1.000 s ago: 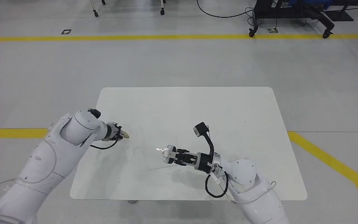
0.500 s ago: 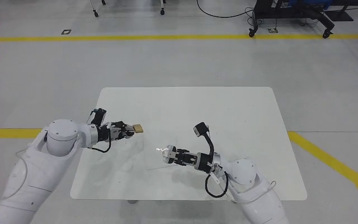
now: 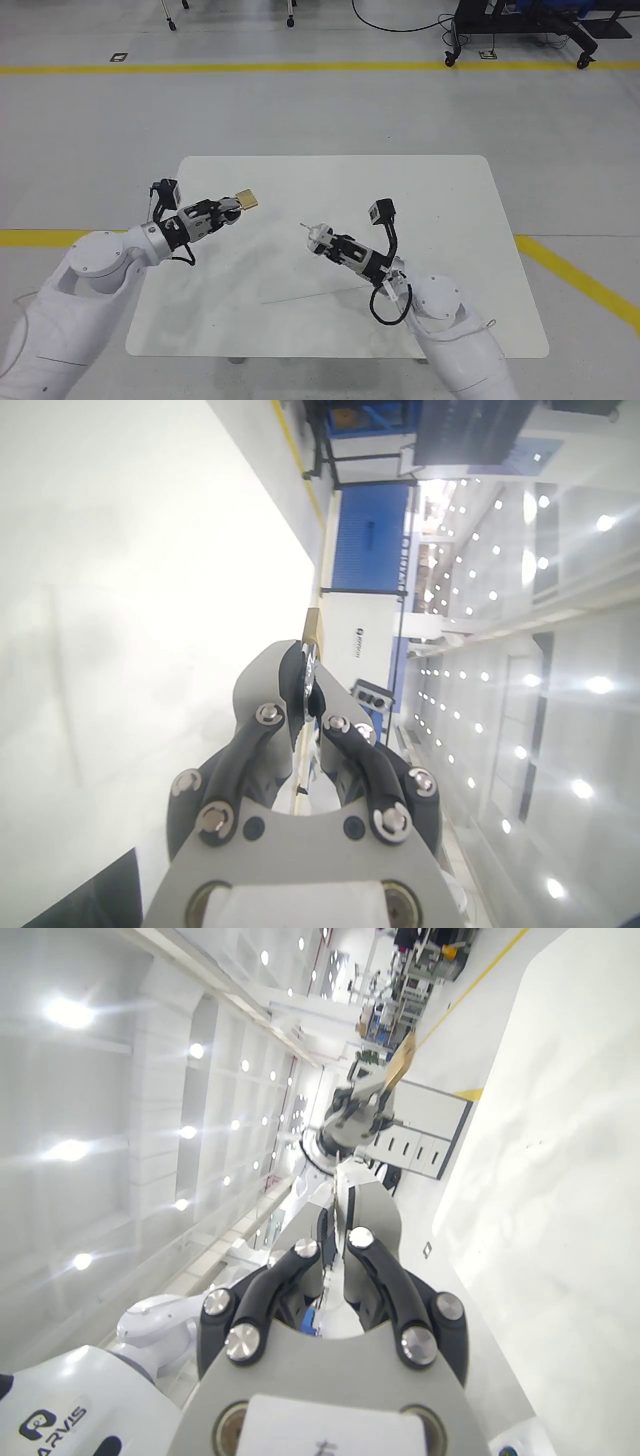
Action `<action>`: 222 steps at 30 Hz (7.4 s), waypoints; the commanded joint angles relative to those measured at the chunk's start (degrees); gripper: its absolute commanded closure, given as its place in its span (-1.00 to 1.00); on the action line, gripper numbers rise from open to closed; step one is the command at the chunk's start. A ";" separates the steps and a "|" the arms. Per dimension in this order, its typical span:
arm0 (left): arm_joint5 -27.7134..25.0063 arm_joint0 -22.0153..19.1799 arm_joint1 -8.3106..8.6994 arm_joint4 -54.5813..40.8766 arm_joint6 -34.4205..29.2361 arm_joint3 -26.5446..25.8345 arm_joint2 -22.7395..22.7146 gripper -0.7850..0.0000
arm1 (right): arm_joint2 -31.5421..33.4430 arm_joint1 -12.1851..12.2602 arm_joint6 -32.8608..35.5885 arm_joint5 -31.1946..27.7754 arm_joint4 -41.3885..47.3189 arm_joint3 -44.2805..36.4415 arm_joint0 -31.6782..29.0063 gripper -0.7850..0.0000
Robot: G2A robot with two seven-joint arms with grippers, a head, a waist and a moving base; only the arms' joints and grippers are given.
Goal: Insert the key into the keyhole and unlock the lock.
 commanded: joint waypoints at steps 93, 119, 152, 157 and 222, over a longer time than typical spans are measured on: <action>-27.70 6.04 -8.35 59.42 34.17 -13.06 15.79 1.00 | 3.82 -2.77 -8.91 -3.47 18.97 4.15 -0.72 1.00; -24.79 3.90 -11.95 57.36 36.90 -7.46 16.61 1.00 | 0.88 -2.42 1.31 2.96 15.97 -0.80 -2.58 1.00; -8.82 -3.87 -15.61 -22.63 -10.74 14.56 15.39 1.00 | 6.57 -1.81 -2.37 -9.86 15.07 -9.24 -13.65 1.00; -8.02 -7.21 -16.88 -22.70 -9.58 20.16 16.62 1.00 | 7.24 -1.21 -6.34 -4.88 1.90 -12.98 -16.02 1.00; -18.38 -3.08 -20.45 -7.36 7.44 16.66 12.76 1.00 | -3.54 -3.00 -27.16 11.88 -24.74 -17.56 -16.35 1.00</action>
